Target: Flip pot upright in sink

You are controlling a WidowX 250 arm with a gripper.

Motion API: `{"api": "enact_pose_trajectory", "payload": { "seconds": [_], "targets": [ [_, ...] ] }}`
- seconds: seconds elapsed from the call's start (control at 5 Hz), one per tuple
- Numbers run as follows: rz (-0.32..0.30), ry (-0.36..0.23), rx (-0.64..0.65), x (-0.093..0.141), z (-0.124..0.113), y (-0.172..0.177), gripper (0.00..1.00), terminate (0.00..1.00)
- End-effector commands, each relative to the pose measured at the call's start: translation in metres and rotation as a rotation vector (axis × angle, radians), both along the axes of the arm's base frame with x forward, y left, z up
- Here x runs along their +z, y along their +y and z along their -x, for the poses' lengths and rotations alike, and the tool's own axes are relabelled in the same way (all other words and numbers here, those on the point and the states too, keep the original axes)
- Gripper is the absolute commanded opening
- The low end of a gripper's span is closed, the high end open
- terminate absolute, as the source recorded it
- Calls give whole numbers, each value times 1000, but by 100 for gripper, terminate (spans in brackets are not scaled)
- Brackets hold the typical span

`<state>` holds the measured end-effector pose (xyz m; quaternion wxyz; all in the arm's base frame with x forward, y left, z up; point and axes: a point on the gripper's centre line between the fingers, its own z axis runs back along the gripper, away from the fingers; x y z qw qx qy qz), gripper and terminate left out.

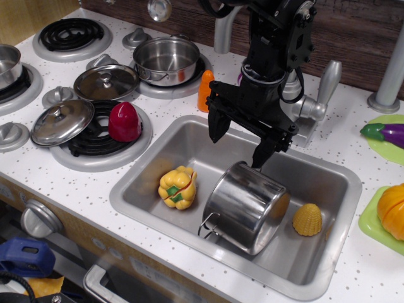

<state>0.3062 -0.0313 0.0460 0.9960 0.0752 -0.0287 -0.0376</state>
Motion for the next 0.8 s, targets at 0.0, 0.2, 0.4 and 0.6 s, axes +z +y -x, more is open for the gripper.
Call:
{"api": "enact_pose_trajectory", "payload": {
  "seconds": [0.0,0.2,0.4,0.6],
  "targets": [
    [0,0,0,0,0,0,100,0],
    [63,5,11,1,-2,2,100,0],
    [211,63,45,6,-1,4,100,0],
    [298,74,44,0,-2,8,100,0]
  ]
}}
